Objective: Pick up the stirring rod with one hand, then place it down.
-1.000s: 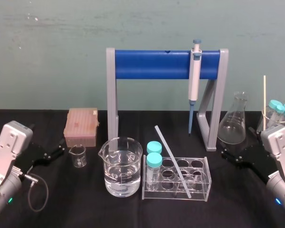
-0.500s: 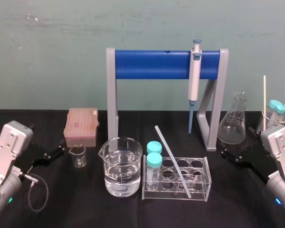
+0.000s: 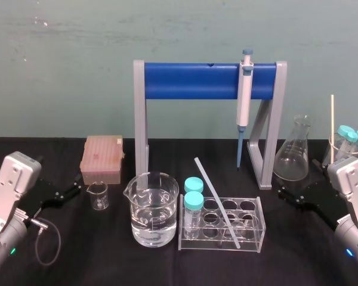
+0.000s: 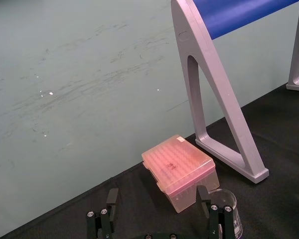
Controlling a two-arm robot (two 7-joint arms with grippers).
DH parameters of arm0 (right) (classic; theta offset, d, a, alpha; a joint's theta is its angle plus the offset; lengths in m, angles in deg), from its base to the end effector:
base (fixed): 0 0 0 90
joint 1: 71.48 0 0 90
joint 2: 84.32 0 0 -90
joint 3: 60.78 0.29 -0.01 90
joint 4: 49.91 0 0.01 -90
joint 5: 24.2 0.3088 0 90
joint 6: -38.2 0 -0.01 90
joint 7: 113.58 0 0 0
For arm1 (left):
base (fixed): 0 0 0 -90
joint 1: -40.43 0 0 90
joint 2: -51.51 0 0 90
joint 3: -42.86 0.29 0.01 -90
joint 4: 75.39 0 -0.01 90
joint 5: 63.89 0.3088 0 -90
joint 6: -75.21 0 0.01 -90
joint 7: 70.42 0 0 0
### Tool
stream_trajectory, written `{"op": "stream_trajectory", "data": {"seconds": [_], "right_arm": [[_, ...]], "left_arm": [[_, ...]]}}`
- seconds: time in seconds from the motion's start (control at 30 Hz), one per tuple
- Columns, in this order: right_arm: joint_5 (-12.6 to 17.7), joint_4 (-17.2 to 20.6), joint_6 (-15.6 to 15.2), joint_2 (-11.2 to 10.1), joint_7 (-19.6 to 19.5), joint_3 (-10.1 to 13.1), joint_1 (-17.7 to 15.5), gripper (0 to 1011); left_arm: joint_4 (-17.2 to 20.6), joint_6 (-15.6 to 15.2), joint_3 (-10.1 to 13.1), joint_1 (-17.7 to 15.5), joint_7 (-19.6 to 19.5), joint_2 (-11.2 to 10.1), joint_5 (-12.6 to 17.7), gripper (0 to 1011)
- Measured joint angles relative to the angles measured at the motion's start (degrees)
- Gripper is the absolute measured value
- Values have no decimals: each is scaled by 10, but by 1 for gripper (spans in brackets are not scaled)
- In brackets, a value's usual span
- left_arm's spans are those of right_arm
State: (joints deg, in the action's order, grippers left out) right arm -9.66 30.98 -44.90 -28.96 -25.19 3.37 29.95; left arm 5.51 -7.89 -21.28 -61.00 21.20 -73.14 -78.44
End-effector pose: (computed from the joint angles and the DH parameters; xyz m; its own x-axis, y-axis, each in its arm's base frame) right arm 0.3581 -0.0827 -0.3023 0.2922 -0.8803 0.3738 0.9553 0.2872 -0.0705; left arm 0.3581 0.0827 -0.3023 0.2922 0.8803 0.3738 -0.9553 0.2872 0.0704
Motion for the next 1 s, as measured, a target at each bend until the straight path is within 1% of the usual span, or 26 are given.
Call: {"op": "stream_trajectory", "data": {"seconds": [0.13,0.23,0.37,0.4,0.43,0.47,0.53,0.57,0.63,0.67,0.73,0.77,0.8,0.87,0.97,1.0], "right_arm": [[-7,-3,0,1,2,6,2,1003],[-6,-4,-1,2,8,11,4,1003],[31,-1,-4,11,43,28,15,1003],[50,1,-6,17,62,34,23,1003],[59,2,-8,19,71,37,26,1003],[80,4,-12,26,93,42,35,1003],[101,5,-18,34,117,45,46,1003],[120,6,-25,42,141,47,56,1003],[137,6,-35,50,164,46,66,1003],[152,6,-45,58,187,43,77,1003],[162,6,-54,65,206,40,85,1003],[171,6,-65,71,225,35,93,1003],[171,6,-65,71,225,35,93,1003],[184,5,-86,81,259,26,105,1003],[187,3,-95,86,278,18,111,1003],[186,2,-100,88,290,12,115,1003]], "left_arm": [[0,0,0,0,0,0,0,1000],[0,0,0,0,0,0,0,1000],[0,0,0,0,0,0,0,1000],[0,0,0,0,0,0,0,1000],[0,0,0,0,0,0,0,1000],[0,0,0,0,0,0,0,1000],[0,0,0,0,0,0,0,1000],[0,0,0,0,0,0,0,1000],[0,0,0,0,0,0,0,1000],[0,0,0,0,0,0,0,1000],[0,0,0,0,0,0,0,1000],[0,0,0,0,0,0,0,1000],[0,0,0,0,0,0,0,1000],[0,0,0,0,0,0,0,1000],[0,0,0,0,0,0,0,1000],[0,0,0,0,0,0,0,1000]]}}
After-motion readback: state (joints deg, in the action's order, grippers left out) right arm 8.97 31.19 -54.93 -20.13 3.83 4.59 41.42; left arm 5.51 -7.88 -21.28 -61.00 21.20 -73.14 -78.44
